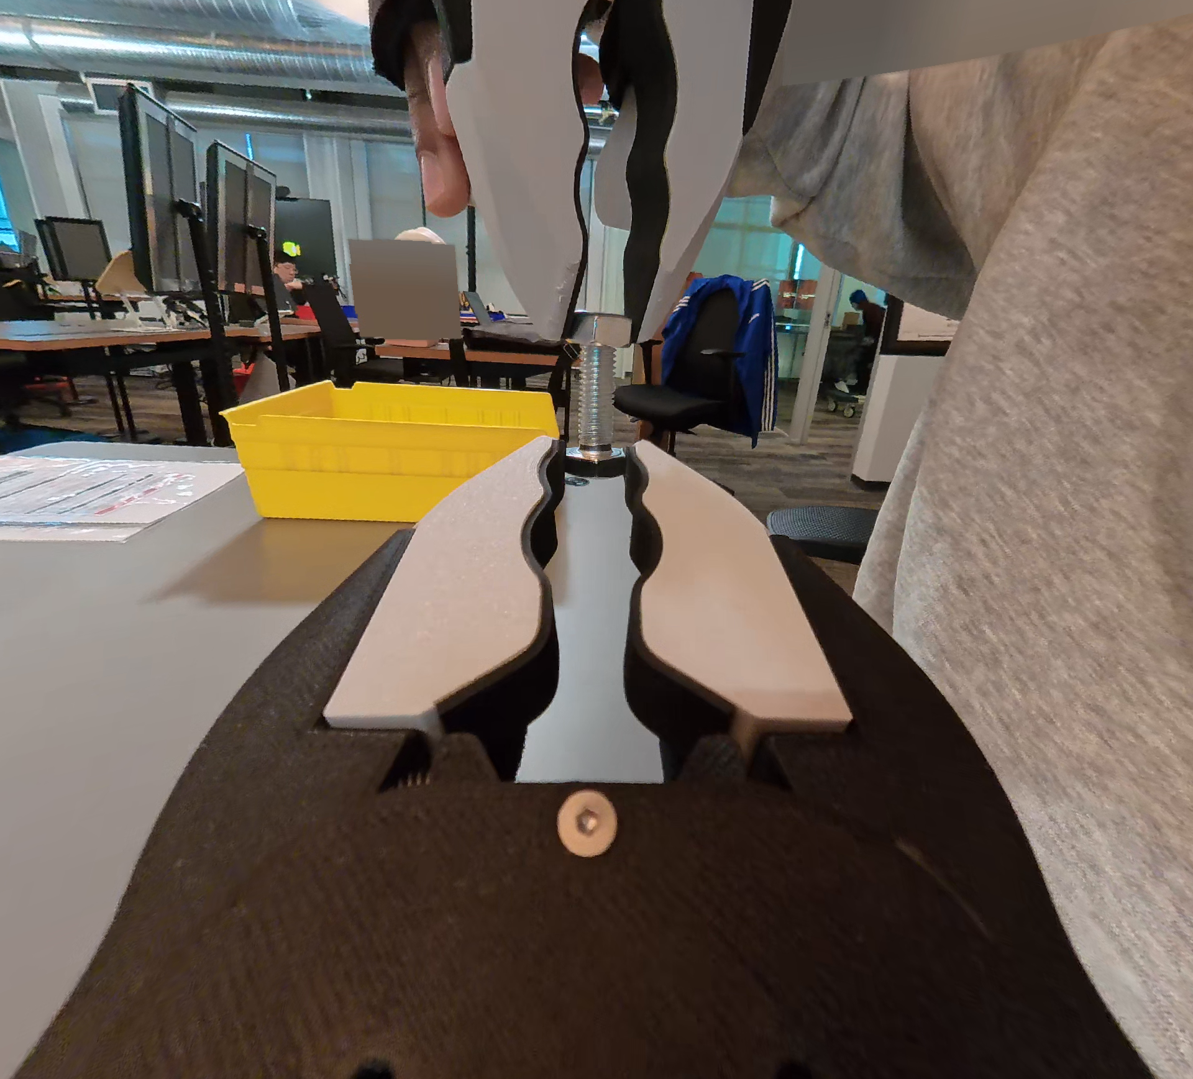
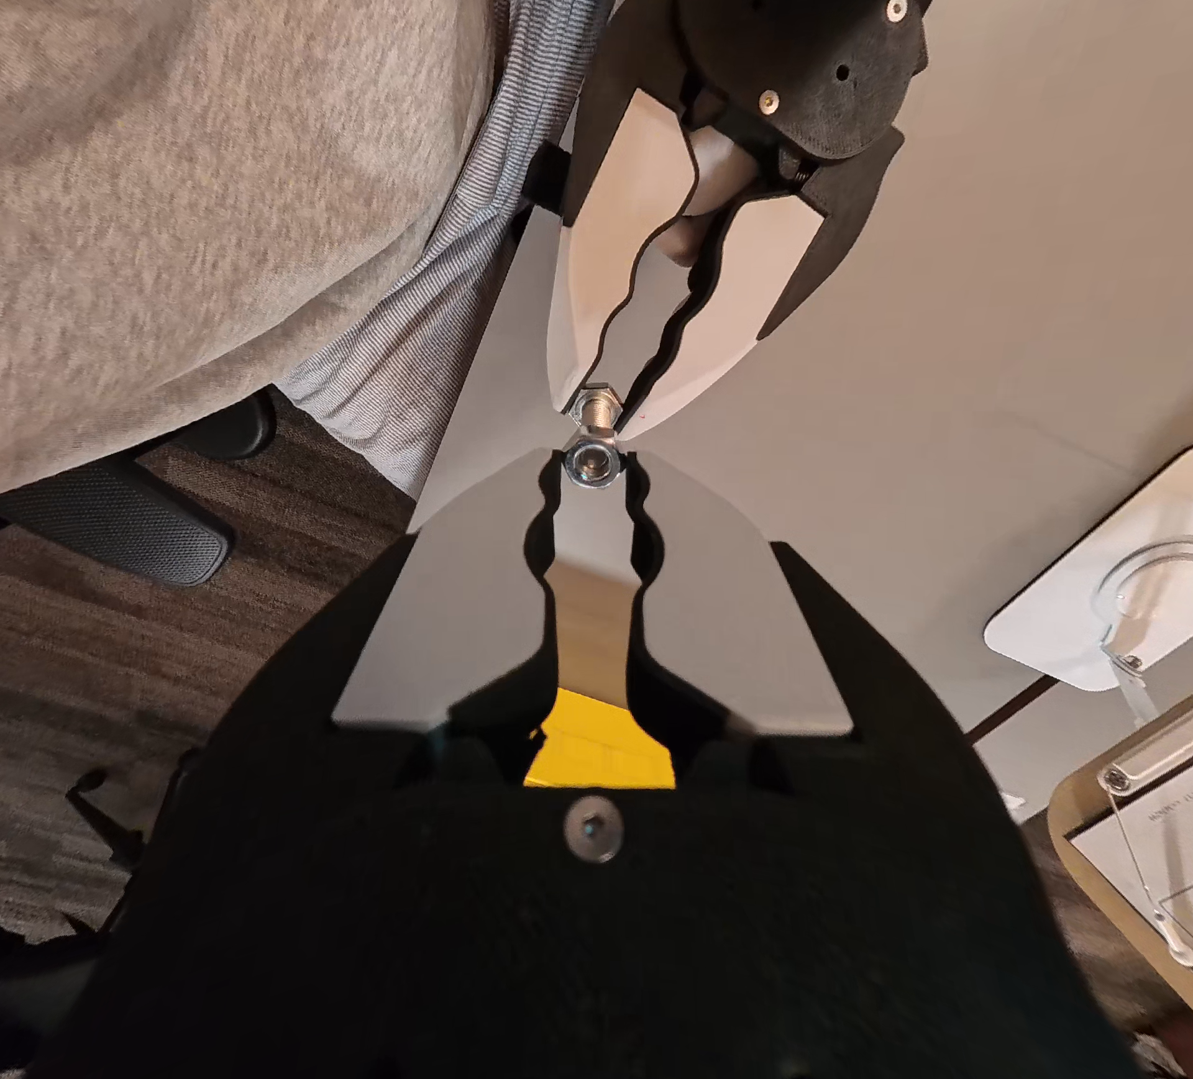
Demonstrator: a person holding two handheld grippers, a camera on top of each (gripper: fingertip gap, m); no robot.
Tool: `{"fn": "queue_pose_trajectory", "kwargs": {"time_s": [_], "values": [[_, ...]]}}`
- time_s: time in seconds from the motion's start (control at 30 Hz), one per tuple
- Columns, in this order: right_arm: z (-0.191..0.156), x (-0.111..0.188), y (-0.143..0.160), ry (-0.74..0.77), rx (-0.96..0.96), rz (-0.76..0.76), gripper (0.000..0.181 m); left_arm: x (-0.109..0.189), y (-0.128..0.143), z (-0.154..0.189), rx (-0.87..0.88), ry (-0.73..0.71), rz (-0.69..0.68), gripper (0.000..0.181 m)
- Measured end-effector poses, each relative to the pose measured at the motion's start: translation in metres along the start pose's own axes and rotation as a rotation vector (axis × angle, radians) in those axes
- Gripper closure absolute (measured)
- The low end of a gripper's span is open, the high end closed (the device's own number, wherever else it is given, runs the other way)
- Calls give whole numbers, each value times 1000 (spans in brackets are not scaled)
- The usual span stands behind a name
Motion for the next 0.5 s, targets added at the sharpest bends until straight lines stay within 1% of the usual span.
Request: {"fn": "queue_pose_trajectory", "kwargs": {"time_s": [0.2,0.3,0.4,0.5], "values": [[4,3,-2,19,-30,31,162,3,-3,-2,23,-12,24,162],[9,5,-3,27,-112,46,162,6,-4,-5,17,-63,38,162],[15,5,-3,29,-208,42,162,8,-5,-10,-22,-149,34,162],[16,4,-4,38,-242,43,162,10,-5,-11,-57,-192,25,162]]}}
Point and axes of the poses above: each gripper's, where its closed fingertips meet, x back along the fingers, y out of its underside, z = x × y across the jaws, the point moved 4 cm from there along x, back along the fingers, and after that the axes turned 13 degrees about -z, right-handed, at the moved point
